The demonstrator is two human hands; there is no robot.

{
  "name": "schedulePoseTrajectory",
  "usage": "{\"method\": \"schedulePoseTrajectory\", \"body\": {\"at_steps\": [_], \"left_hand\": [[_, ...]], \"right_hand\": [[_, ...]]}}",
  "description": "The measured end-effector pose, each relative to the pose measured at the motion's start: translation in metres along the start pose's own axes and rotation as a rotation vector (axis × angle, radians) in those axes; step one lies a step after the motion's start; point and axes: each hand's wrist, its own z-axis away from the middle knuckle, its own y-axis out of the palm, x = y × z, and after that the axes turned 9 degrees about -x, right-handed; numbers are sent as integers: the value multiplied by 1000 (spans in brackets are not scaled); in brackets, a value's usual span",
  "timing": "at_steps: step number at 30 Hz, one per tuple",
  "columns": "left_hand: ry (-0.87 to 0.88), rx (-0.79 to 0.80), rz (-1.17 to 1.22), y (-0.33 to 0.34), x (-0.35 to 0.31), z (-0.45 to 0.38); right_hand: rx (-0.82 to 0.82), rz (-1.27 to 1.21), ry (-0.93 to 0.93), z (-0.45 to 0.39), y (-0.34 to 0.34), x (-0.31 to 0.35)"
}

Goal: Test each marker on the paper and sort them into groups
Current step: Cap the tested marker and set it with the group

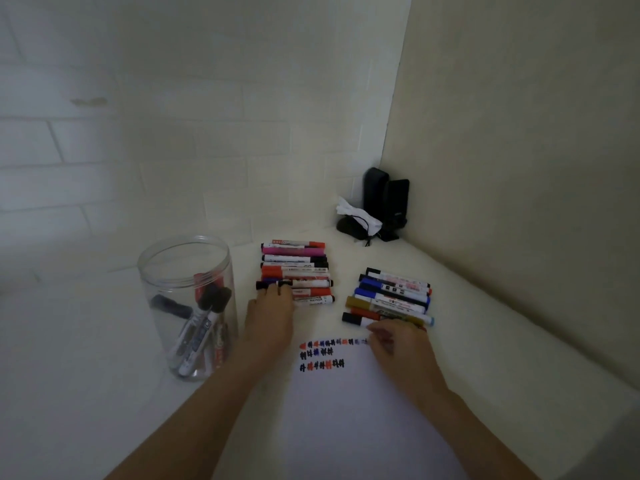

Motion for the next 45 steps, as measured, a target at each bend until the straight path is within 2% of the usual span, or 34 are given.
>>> {"method": "schedulePoseTrajectory", "body": {"at_steps": [4, 6, 8, 9, 12, 17, 24, 26, 29, 33, 39, 41, 43, 45], "left_hand": [[-65, 75, 326, -14, -16, 25], [-36, 116, 480, -20, -24, 38], [78, 149, 528, -26, -31, 51], [134, 163, 533, -27, -33, 57], [251, 166, 541, -28, -33, 71], [308, 130, 578, -25, -25, 81], [253, 147, 588, -32, -29, 83], [216, 145, 630, -35, -27, 80], [48, 141, 666, -36, -13, 75], [42, 143, 606, -32, -3, 66], [-14, 145, 809, -38, -28, 69], [-118, 158, 982, -39, -25, 70], [-250, 231, 1134, -45, -22, 70], [-307, 289, 1192, -48, -20, 72]], "right_hand": [[-18, -106, 120, 0, -6, 14], [33, -375, 333, 4, -9, 28], [145, -727, 542, 11, -12, 45], [179, -814, 585, 15, -12, 52], [199, -792, 590, 23, -11, 61], [224, -803, 560, 33, -10, 63], [179, -785, 536, 36, -14, 67], [112, -813, 572, 34, -16, 66], [4, -940, 669, 25, -28, 58], [-5, -978, 726, 19, -39, 51], [82, -1100, 784, 27, -41, 60], [185, -1142, 793, 32, -46, 61], [330, -1077, 767, 37, -52, 57], [439, -879, 704, 40, -55, 56]]}}
